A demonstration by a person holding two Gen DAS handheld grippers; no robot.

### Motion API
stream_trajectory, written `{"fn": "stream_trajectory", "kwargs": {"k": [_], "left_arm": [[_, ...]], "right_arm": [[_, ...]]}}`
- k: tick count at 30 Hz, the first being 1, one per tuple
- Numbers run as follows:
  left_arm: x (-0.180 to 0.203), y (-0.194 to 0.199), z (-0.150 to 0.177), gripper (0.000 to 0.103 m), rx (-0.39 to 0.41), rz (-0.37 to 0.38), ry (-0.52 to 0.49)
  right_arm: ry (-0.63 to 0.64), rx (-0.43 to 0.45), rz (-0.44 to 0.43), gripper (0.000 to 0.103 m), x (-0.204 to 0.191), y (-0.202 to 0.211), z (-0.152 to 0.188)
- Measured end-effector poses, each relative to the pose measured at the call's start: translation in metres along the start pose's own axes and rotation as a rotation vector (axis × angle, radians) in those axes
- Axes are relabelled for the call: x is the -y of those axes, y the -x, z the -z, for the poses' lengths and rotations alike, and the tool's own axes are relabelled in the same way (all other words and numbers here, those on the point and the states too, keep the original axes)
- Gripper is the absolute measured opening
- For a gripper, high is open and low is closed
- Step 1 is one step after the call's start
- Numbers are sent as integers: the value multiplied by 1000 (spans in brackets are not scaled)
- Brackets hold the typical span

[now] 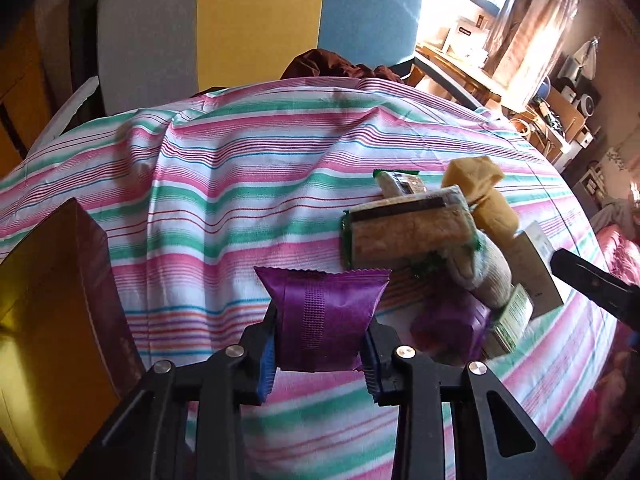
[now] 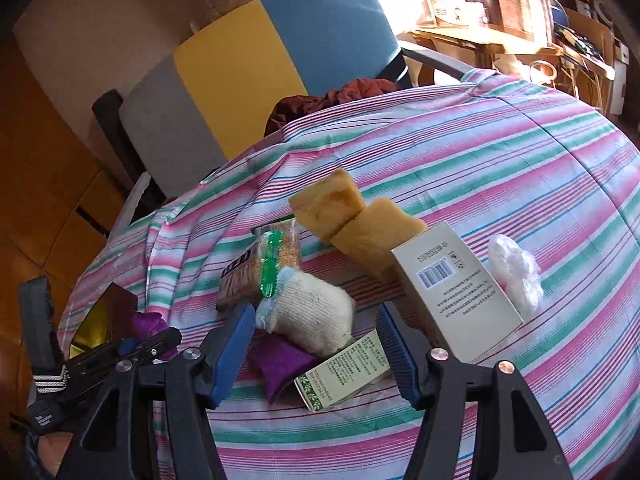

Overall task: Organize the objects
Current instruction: 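Grasp the purple packet with the left tool while the right tool grasps the cracker pack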

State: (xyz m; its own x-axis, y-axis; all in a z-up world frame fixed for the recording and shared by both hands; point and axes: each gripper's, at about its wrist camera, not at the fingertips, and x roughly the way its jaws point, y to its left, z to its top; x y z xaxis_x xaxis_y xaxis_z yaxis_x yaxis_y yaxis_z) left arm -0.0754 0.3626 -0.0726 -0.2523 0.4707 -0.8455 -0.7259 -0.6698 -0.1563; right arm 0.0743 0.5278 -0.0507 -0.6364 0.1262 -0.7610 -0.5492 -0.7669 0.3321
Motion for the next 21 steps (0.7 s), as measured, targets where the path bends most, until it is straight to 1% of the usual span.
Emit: {"fn": "stream_trajectory", "kwargs": {"k": [2,4,5,7,9,10,11,13,15,17,20,21], "left_arm": [[-1,18,12,35,20,15,-18],[-5,34,22,35,23,47,-13],[-7,42,27,35,26,67,-8],[-11,58,38,35,41,77,-16],[-18,73,49,35,58,92,-17],[-22,80,53,35,63,101,-10],[-28,86,58,35,68,110,1],[-39,95,65,35,78,117,27],[-51,102,71,35,86,120,53],[-60,109,76,35,97,113,73],[-74,118,83,35,112,93,95],[-78,119,85,35,114,99,104]], "right_arm": [[81,-27,-11,64,-17,-5,2],[202,-65,-22,64,-39,-12,0],[299,-81,-1,64,-55,-16,-2],[510,-125,39,64,-84,-28,-7],[676,-183,67,64,-107,-43,-14],[752,-214,78,69,-115,-52,-17],[824,-247,95,77,-123,-61,-19],[950,-317,156,79,-135,-82,-21],[1037,-393,183,79,-143,-104,-20],[1091,-448,237,79,-145,-123,-20],[1113,-520,288,79,-142,-149,-17],[1111,-532,309,79,-139,-156,-16]]}}
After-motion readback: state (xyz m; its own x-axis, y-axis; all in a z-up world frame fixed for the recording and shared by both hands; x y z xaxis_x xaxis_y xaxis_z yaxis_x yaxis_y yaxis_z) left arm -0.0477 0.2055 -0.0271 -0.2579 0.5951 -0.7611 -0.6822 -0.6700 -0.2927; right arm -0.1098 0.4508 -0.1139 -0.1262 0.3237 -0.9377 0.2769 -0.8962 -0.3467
